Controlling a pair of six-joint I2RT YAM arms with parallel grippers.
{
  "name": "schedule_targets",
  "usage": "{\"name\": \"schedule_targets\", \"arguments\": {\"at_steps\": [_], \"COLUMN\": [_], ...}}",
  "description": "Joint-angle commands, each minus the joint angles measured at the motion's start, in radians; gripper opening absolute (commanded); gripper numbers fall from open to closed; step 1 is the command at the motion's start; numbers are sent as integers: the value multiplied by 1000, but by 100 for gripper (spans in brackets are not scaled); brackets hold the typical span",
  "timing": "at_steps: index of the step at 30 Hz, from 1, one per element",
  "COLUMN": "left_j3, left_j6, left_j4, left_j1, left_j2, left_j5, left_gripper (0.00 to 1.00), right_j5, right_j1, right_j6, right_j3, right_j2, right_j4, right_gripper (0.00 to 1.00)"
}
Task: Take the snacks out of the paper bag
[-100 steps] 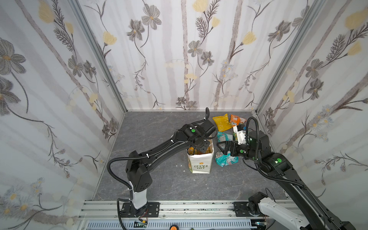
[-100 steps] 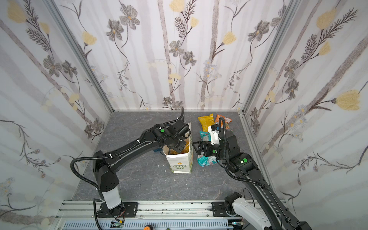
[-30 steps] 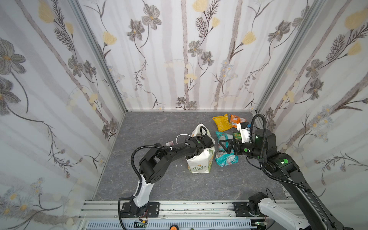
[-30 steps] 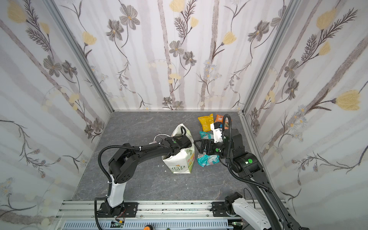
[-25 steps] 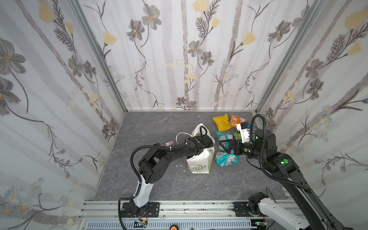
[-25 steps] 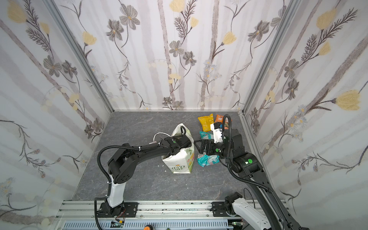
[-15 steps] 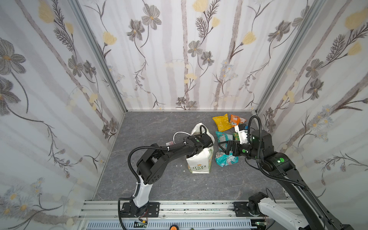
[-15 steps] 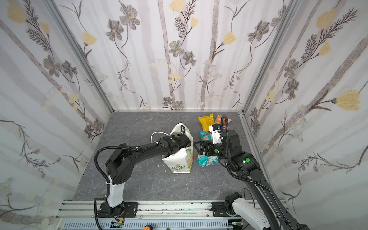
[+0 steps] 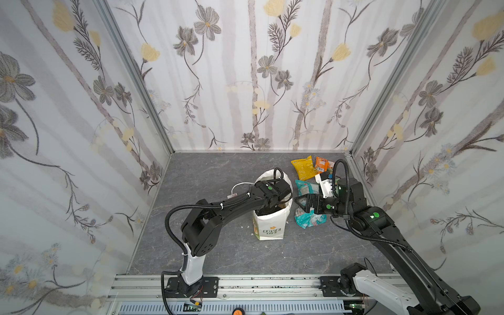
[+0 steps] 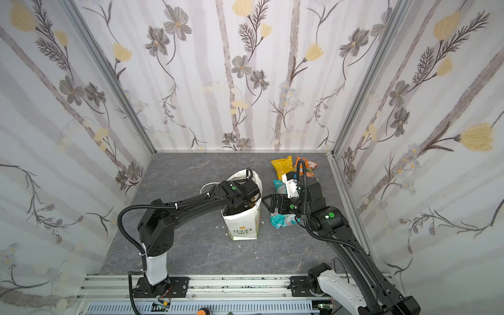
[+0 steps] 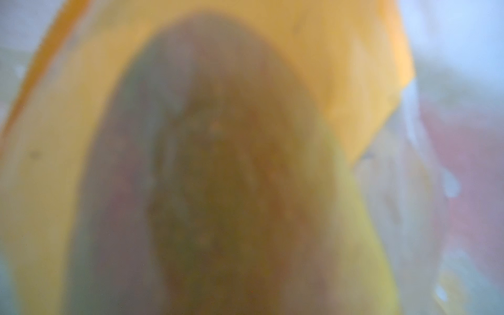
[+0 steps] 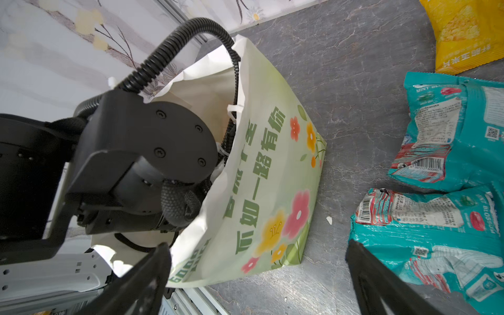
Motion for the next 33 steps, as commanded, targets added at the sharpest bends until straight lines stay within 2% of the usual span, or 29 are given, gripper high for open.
{"name": "schedule_targets", "arguments": {"at_steps": [1,7,14,27,33], "left_j3": [22,33,57,116,143], "left_j6": [-2,1,14,55,62], "left_j4": [-10,-1,-16,-71,-80], "left_j1": [-3,-1,-2,-2,-2], "left_j2": [-16,-44,-80,-86,-93], "left_j5": [-25,-20,-42,-82,-75], "left_gripper": [0,0,0,0,0], "right_j5": [-81,-82,-29,-57,-46], "right_j1": [6,21,31,29,28], "right_j6": [8,16,8,49,44], "right_j3": [-17,-52,-87,45,64], "right_j2": [10,35,83,52,120], "right_j4": [75,101,77,86,116], "right_gripper": [99,99,99,99,99]}}
